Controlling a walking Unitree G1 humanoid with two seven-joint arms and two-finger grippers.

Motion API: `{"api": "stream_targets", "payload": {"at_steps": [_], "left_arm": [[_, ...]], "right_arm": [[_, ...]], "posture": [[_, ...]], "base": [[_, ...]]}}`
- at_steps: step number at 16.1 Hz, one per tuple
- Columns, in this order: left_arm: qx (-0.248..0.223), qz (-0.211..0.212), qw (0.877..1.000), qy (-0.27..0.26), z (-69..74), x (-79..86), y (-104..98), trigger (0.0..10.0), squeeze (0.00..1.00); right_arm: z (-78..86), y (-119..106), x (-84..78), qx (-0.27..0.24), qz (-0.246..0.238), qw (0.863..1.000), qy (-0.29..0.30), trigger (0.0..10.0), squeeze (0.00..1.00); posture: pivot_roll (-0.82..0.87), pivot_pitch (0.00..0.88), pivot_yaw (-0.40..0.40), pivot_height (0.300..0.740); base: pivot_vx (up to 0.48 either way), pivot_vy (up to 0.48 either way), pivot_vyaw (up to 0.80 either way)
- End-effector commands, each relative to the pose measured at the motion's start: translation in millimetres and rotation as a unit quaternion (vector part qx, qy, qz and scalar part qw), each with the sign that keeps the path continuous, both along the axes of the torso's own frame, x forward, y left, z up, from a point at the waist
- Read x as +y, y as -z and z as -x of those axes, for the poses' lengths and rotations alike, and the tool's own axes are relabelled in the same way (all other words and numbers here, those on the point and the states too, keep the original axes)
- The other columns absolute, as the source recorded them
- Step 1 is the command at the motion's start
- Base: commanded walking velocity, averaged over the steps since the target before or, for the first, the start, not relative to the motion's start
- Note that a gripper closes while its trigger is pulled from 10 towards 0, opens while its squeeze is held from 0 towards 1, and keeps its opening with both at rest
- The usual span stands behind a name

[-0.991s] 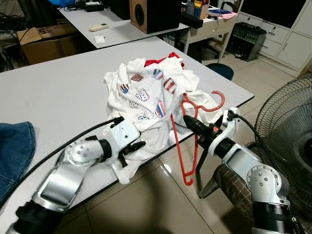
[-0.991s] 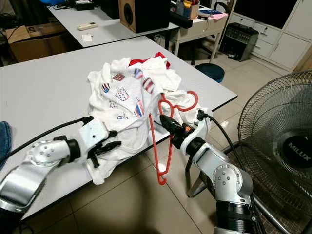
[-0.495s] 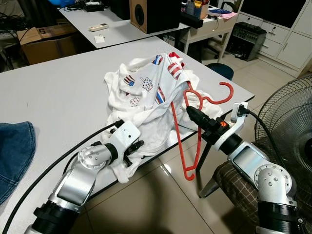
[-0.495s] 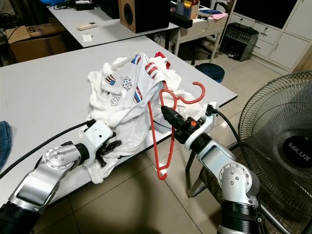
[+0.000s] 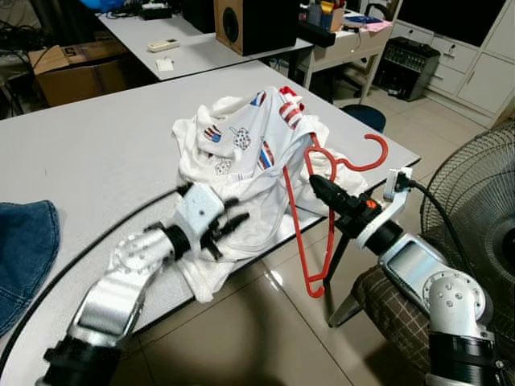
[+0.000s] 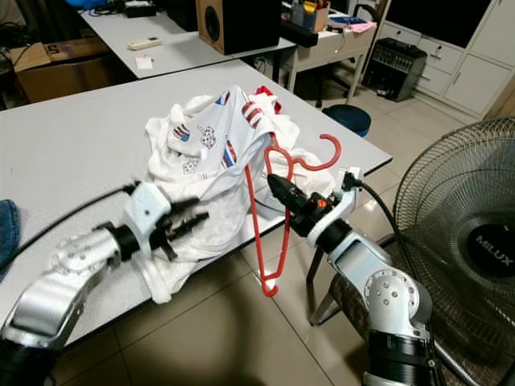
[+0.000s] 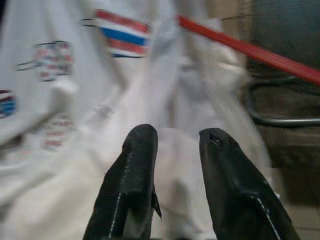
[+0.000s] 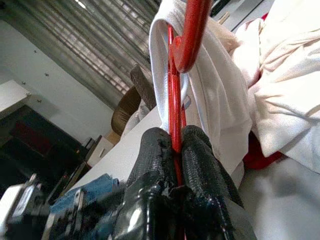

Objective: Hang hanger

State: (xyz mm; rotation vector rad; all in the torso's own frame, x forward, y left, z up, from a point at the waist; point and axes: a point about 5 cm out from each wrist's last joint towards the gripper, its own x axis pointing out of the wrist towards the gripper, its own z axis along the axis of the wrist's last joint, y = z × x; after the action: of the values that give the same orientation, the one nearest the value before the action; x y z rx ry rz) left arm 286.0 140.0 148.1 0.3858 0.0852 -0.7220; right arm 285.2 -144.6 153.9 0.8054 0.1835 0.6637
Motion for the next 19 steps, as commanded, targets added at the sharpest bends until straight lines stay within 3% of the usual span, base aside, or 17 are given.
{"api": "stream_targets", "payload": {"at_steps": [1, 2, 3, 4, 5, 6, 8, 19], "left_arm": [[-0.014, -0.018, 0.999, -0.027, -5.4, 4.4, 1, 10.0, 1.00], [-0.018, -0.034, 0.997, -0.073, -14.5, 10.2, 7, 10.0, 1.00], [-0.003, -0.055, 0.995, -0.079, -19.4, 10.0, 16, 10.0, 0.55], [0.000, -0.060, 0.995, -0.082, -21.5, 9.4, 18, 10.0, 0.22], [0.005, -0.063, 0.994, -0.089, -25.5, 7.5, 22, 10.0, 0.00], [0.008, -0.068, 0.993, -0.094, -27.5, 7.4, 24, 10.0, 0.00], [-0.004, -0.067, 0.993, -0.101, -29.4, 10.9, 23, 0.0, 0.00], [-0.001, -0.025, 0.998, -0.057, -19.9, 22.2, 14, 0.0, 0.00]], "right_arm": [[2.3, -7, -2.0, -0.016, -0.001, 1.000, -0.004, 10.0, 0.00], [2.1, -8, -1.5, -0.017, -0.002, 1.000, -0.005, 10.0, 0.00], [1.9, -8, -1.0, -0.018, -0.004, 1.000, -0.006, 10.0, 0.00], [1.6, -8, -0.8, -0.018, -0.005, 1.000, -0.007, 10.0, 0.00], [1.3, -8, -0.3, -0.019, -0.004, 1.000, -0.007, 10.0, 0.00], [1.4, -8, 0.0, -0.020, -0.005, 1.000, -0.007, 10.0, 0.00], [2.2, -10, -1.5, -0.024, -0.006, 1.000, -0.005, 10.0, 0.00], [-6.3, -8, -3.7, -0.016, -0.029, 0.999, 0.014, 10.0, 0.00]], "posture": [[-0.14, 0.000, -0.022, 0.740], [-0.14, 0.000, -0.022, 0.740], [-0.13, 0.000, -0.025, 0.740], [-0.13, 0.000, -0.023, 0.740], [-0.13, 0.000, -0.021, 0.740], [-0.14, 0.000, -0.015, 0.740], [-0.14, 0.000, -0.011, 0.740], [-0.11, 0.000, -0.019, 0.740]], "base": [[0.000, 0.000, 0.00], [0.000, 0.000, 0.00], [0.000, 0.000, 0.00], [0.000, 0.000, 0.00], [0.000, 0.000, 0.00], [0.000, 0.000, 0.00], [0.000, 0.000, 0.00], [0.000, 0.000, 0.00]]}}
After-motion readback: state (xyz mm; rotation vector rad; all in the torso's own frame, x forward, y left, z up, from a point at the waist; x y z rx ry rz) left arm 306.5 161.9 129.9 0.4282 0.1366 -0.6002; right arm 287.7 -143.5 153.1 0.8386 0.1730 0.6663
